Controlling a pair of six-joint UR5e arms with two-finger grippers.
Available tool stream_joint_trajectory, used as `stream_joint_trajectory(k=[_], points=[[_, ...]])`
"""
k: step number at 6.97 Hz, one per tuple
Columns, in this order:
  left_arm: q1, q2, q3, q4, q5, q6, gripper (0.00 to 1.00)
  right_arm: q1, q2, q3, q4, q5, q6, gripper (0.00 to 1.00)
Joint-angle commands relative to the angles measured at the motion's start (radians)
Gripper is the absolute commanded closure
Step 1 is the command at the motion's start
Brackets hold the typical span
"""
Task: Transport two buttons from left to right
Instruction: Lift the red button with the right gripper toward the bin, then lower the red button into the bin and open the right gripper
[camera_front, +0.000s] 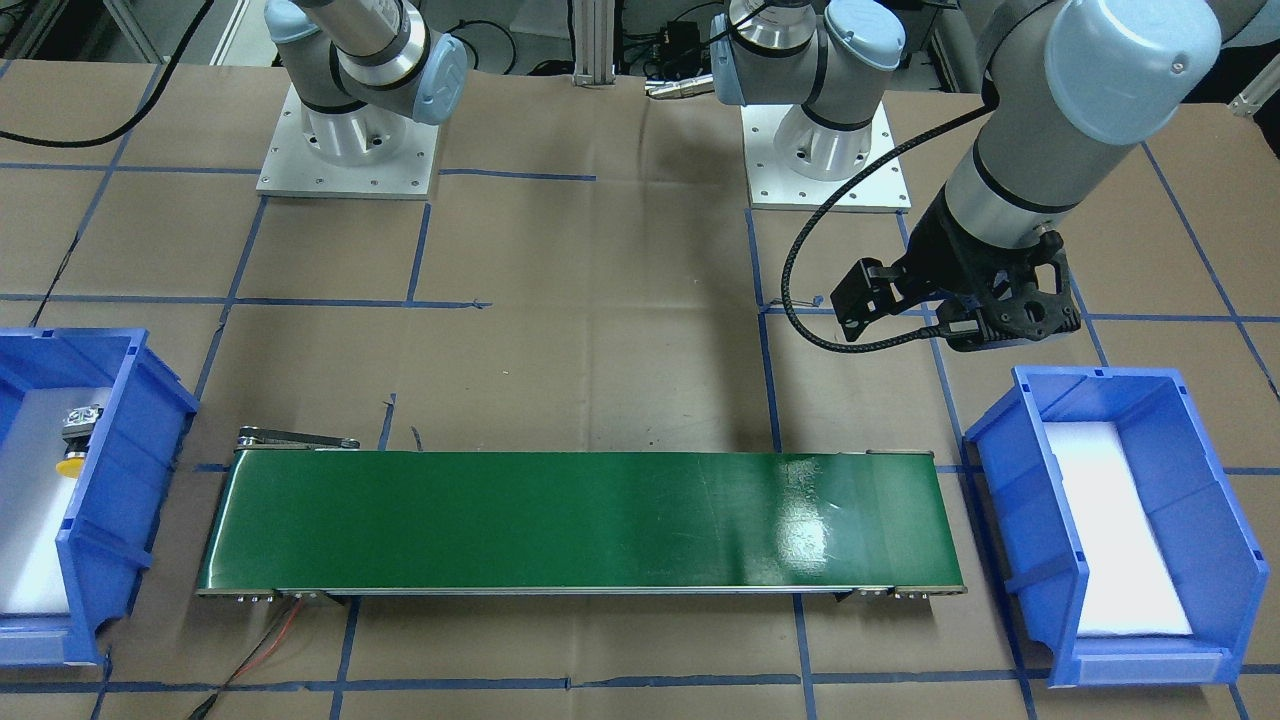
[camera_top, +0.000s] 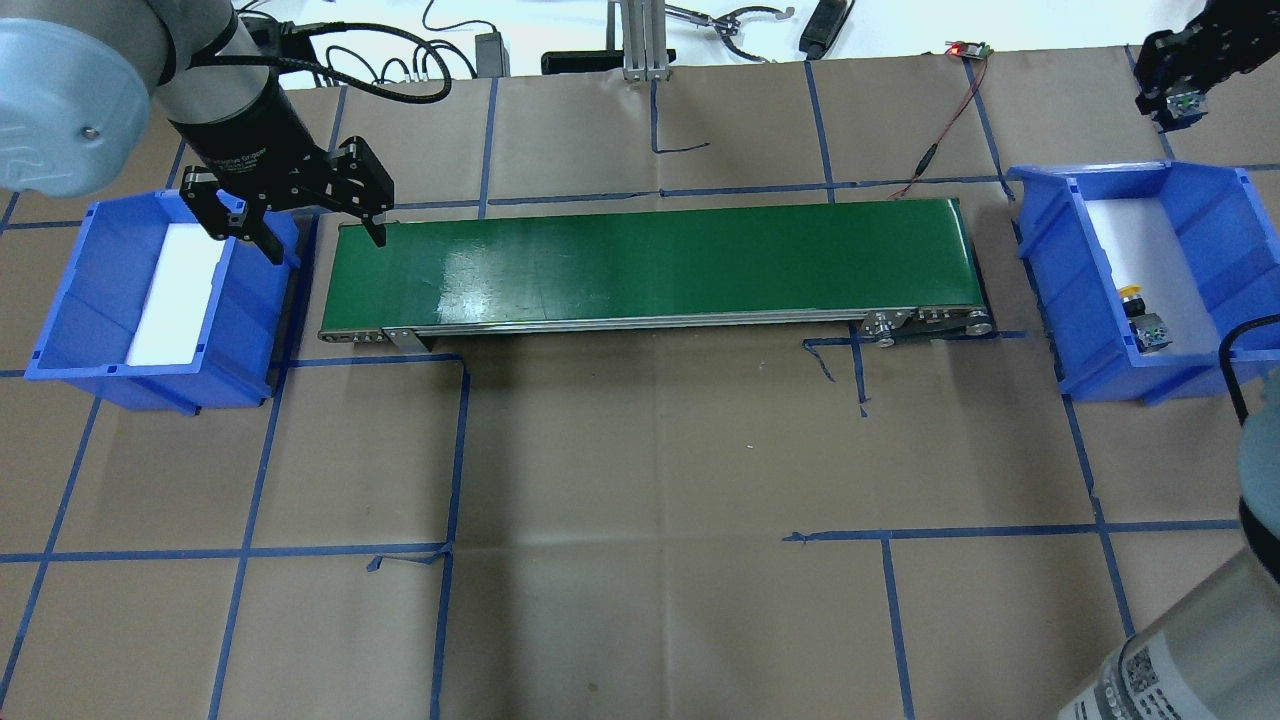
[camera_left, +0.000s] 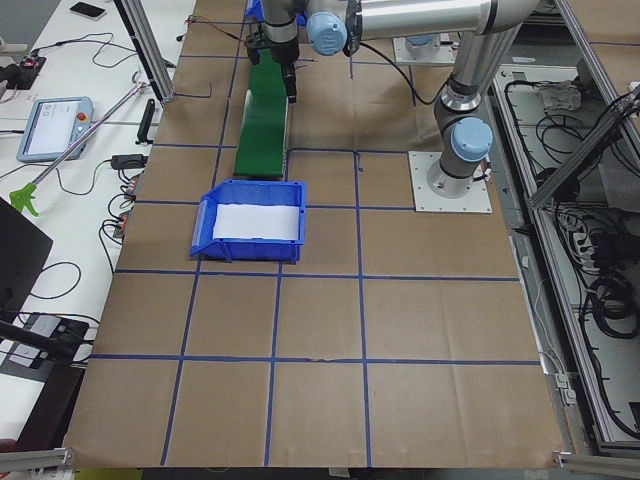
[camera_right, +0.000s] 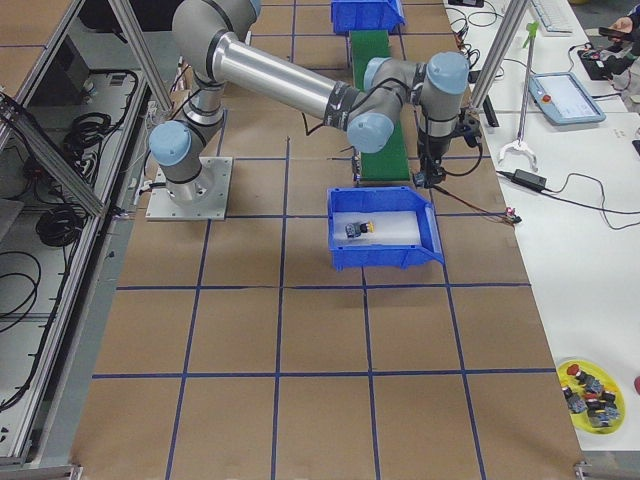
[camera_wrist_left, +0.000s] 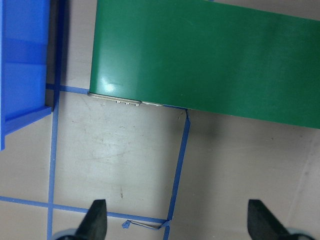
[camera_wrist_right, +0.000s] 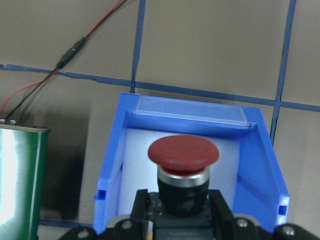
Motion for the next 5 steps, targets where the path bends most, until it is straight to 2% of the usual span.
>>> stream_joint_trajectory(k=[1,5], points=[[0.000,-0.001,0.000,0.000,0.000,0.000,0.00,-0.037,0.080,0.012,-0.012,0.000,-0.034,0.96],[0.000,-0.001,0.002,0.000,0.000,0.000,0.00,-0.035,0.091,0.142,-0.105,-0.002,-0.023,0.96]])
